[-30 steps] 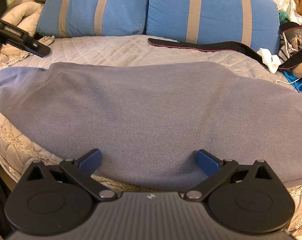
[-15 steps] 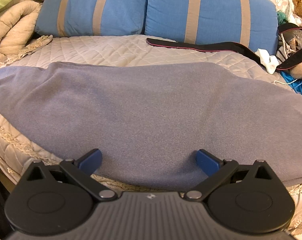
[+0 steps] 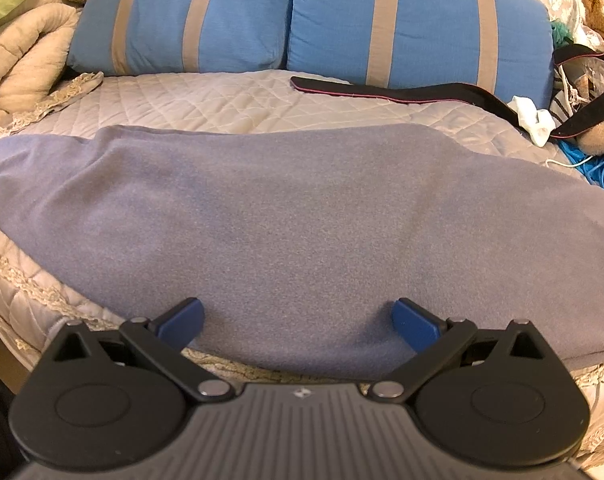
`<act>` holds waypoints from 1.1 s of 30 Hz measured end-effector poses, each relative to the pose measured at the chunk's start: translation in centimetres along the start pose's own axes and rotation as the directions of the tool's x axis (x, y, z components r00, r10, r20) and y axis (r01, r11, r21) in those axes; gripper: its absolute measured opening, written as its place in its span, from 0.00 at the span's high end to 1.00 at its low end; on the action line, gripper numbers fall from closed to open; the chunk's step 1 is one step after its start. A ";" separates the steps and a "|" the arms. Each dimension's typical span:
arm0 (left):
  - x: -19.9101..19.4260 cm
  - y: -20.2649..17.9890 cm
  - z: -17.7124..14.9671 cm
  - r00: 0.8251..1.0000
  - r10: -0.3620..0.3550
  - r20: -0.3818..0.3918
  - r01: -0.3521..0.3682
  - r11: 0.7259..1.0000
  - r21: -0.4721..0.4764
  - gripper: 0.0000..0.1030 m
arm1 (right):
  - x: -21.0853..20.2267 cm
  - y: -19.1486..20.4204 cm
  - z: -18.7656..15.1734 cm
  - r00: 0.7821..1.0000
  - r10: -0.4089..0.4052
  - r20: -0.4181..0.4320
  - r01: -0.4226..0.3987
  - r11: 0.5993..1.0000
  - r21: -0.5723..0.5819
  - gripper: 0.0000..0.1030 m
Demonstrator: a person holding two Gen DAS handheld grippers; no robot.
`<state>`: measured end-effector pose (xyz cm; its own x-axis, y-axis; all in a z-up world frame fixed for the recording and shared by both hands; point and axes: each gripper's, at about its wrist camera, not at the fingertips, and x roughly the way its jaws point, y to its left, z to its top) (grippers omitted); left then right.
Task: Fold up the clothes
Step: 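Grasp the sweatpants cuff end with the left gripper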
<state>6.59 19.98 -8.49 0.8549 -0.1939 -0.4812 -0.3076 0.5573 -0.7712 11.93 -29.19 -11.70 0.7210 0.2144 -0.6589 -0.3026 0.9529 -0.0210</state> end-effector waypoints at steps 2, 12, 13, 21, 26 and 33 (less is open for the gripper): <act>0.5 0.2 -0.1 1.000 -0.018 0.005 0.018 1.000 -0.003 0.28 | 0.0 0.0 0.0 1.000 -0.001 0.002 0.001 1.000 0.002 0.00; 0.1 -0.1 1.0 0.994 0.103 0.031 -0.107 0.980 0.167 0.98 | 0.0 0.1 0.0 1.000 -0.004 0.004 0.004 1.000 0.005 0.00; 0.0 0.0 1.2 0.994 0.106 0.034 -0.110 0.981 0.158 0.98 | 0.0 0.1 0.0 1.000 -0.004 0.004 0.004 1.000 0.004 0.00; -0.3 1.3 2.8 0.990 0.128 0.056 -0.132 0.987 0.087 0.69 | 0.0 0.0 -0.1 1.000 -0.004 0.006 0.004 1.000 0.001 0.00; -0.6 2.1 3.8 0.987 0.142 0.070 -0.145 0.989 0.041 0.80 | 0.1 0.5 0.1 1.000 -0.010 0.005 0.010 1.000 0.006 0.00; -1.5 0.8 4.5 0.979 0.176 0.101 -0.189 0.974 0.129 0.98 | 0.0 0.6 0.0 1.000 -0.013 0.007 0.013 1.000 0.004 0.00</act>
